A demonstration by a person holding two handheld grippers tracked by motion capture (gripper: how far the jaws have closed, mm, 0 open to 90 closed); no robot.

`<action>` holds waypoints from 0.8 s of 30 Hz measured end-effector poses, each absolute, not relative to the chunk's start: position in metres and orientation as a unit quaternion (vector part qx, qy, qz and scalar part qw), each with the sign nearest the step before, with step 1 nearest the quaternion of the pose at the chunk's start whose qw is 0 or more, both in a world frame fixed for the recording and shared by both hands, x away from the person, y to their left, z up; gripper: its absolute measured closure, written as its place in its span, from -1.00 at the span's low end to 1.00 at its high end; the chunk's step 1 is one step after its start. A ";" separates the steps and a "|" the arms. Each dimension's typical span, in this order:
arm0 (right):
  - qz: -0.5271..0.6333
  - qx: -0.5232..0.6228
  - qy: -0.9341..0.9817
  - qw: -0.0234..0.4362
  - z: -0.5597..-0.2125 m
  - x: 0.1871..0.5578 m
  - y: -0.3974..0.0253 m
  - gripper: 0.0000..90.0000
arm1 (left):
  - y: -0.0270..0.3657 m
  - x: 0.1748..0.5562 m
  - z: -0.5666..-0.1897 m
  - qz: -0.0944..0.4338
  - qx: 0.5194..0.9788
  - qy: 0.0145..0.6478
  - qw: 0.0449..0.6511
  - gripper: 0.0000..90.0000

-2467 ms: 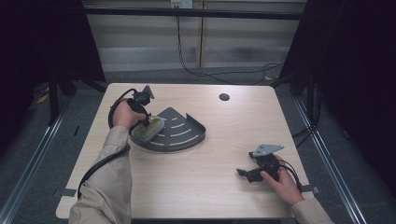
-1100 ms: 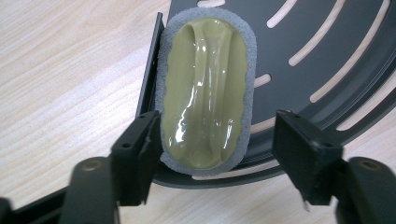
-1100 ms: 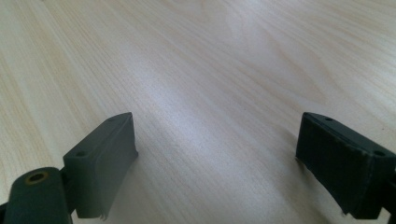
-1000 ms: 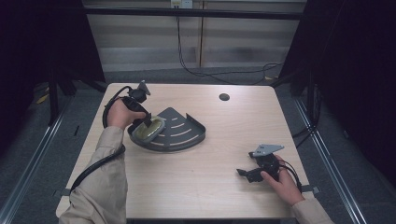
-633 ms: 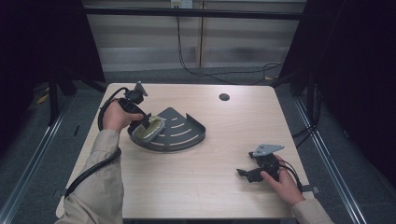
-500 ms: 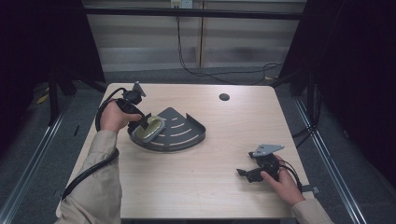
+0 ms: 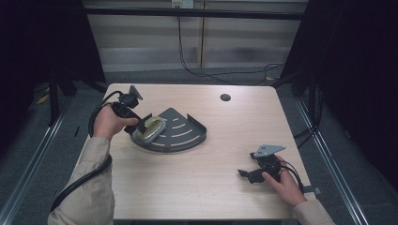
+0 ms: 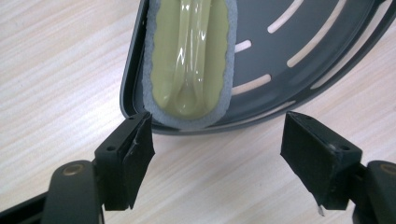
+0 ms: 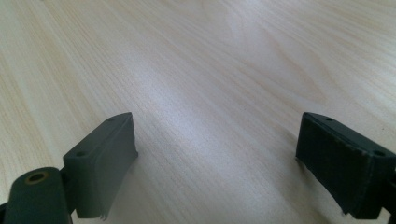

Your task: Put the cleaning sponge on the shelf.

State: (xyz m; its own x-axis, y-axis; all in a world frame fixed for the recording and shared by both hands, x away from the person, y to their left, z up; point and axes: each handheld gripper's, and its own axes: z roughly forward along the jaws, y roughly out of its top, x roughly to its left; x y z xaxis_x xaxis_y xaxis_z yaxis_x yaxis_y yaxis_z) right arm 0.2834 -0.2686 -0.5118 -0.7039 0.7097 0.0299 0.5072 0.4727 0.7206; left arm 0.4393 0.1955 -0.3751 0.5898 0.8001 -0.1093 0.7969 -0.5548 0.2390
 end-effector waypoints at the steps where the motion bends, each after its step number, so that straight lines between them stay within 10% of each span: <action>1: 0.367 0.358 0.847 0.138 -0.512 0.283 -0.269 -0.74 | 0.197 0.438 -0.375 0.004 0.881 0.454 0.135 -0.44; 24: 0.366 0.359 0.848 0.137 -0.512 0.283 -0.269 -0.74 | 0.222 0.394 -0.392 0.005 0.881 0.443 0.163 -0.45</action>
